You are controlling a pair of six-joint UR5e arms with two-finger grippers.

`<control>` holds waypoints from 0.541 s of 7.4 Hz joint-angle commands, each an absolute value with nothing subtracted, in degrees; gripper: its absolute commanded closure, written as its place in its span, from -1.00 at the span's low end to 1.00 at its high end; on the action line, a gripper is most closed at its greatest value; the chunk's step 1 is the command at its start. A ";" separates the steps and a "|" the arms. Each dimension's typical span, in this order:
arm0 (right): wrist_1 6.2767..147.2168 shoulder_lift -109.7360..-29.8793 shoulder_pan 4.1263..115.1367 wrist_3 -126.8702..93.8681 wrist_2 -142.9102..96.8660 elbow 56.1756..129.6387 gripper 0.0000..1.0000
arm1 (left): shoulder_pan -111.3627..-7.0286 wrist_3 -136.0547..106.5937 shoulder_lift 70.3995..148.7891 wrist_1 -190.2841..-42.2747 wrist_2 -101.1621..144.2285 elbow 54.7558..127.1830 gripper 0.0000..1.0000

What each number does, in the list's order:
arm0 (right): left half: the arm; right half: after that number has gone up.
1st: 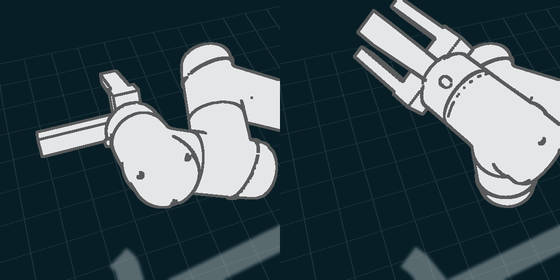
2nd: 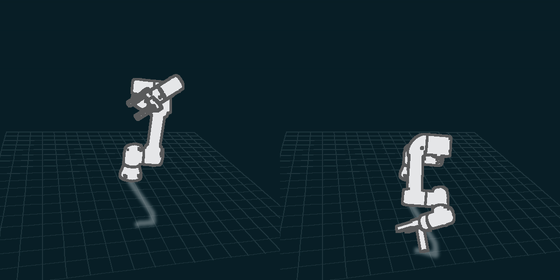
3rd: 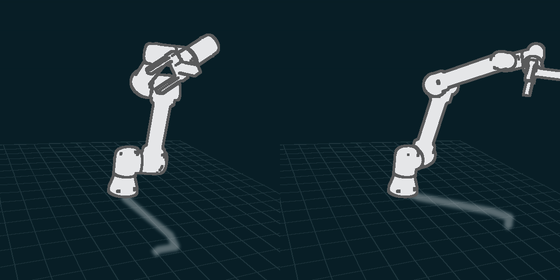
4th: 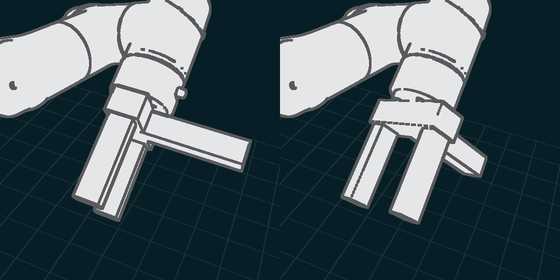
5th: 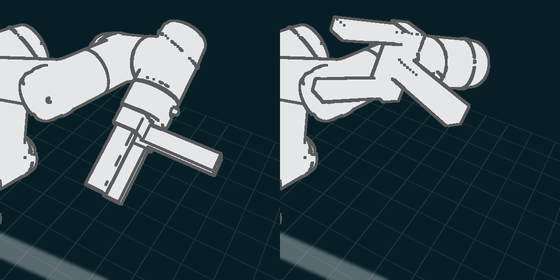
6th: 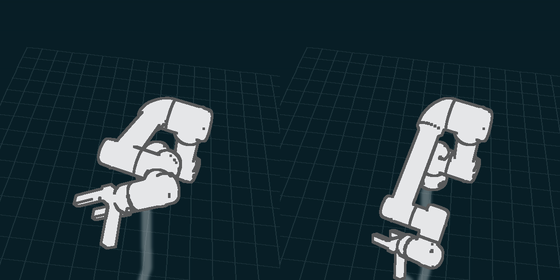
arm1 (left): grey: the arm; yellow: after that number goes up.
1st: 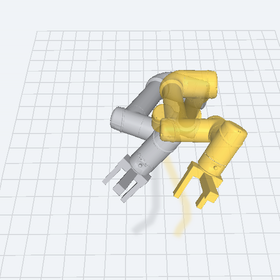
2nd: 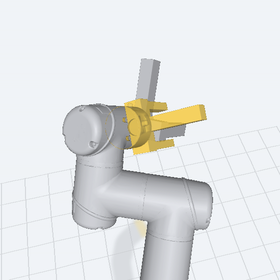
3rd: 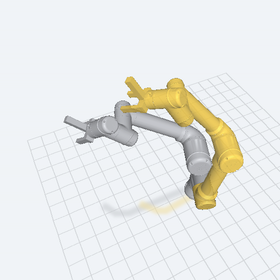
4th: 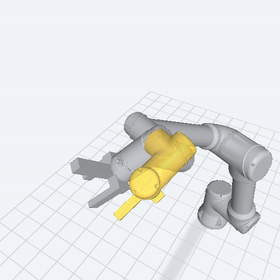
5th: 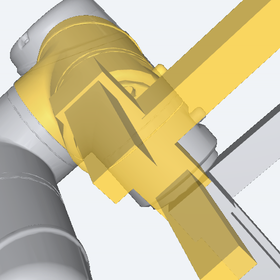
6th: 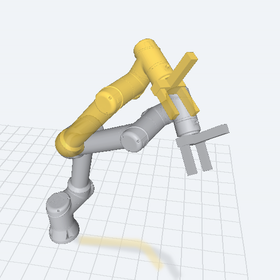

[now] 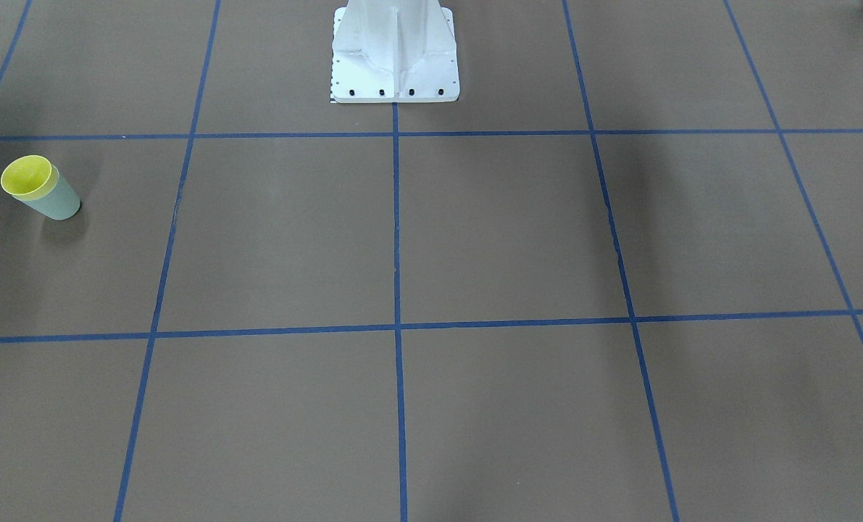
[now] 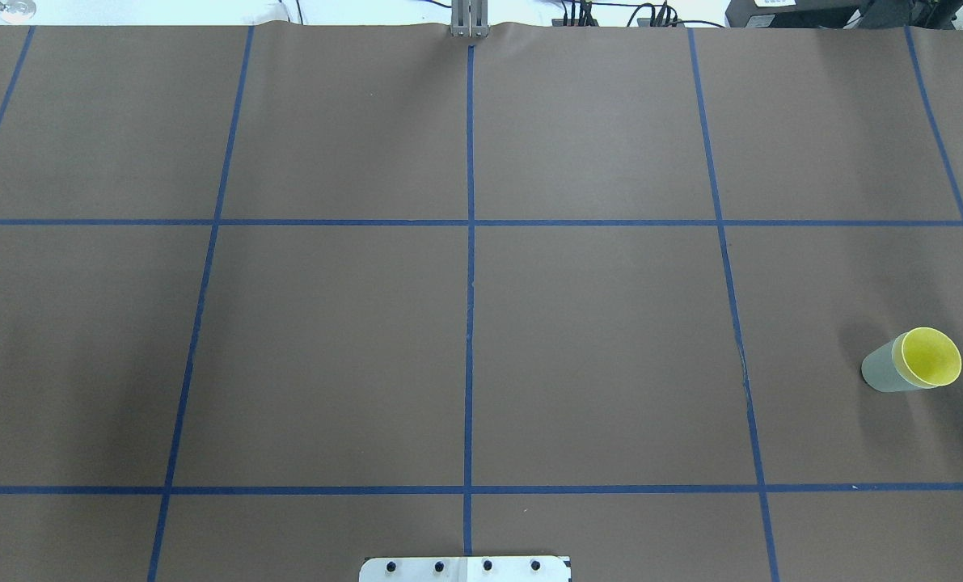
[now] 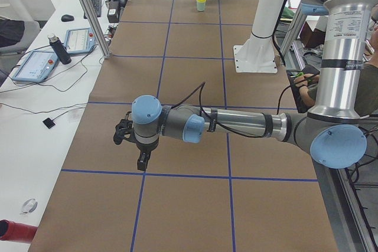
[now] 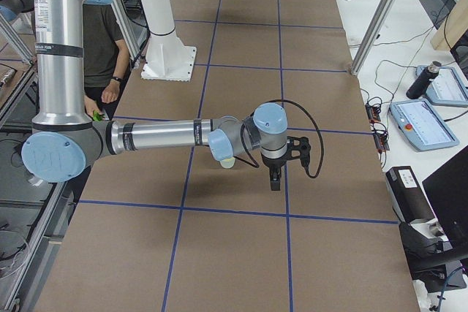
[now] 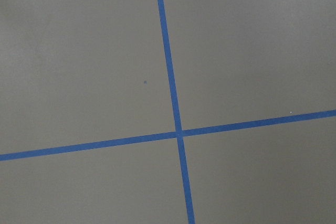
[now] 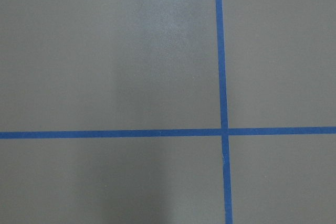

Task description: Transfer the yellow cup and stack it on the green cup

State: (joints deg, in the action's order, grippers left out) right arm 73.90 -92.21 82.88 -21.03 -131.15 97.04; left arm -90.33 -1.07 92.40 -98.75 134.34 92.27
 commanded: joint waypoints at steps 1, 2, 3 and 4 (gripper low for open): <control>73.74 -92.46 82.88 -21.44 -131.04 97.03 -0.98 | -90.18 -0.97 91.68 -99.14 134.56 92.99 -1.00; 73.74 -92.37 82.79 -21.45 -131.13 96.94 -0.98 | -90.09 -0.88 91.58 -99.14 134.56 92.90 -1.00; 73.74 -92.37 82.79 -21.53 -131.13 97.03 -0.98 | -90.00 -0.70 91.58 -99.31 134.39 92.73 -1.00; 73.74 -92.37 82.88 -21.10 -131.13 97.03 -0.98 | -90.00 -0.70 91.58 -99.58 134.38 92.12 -1.00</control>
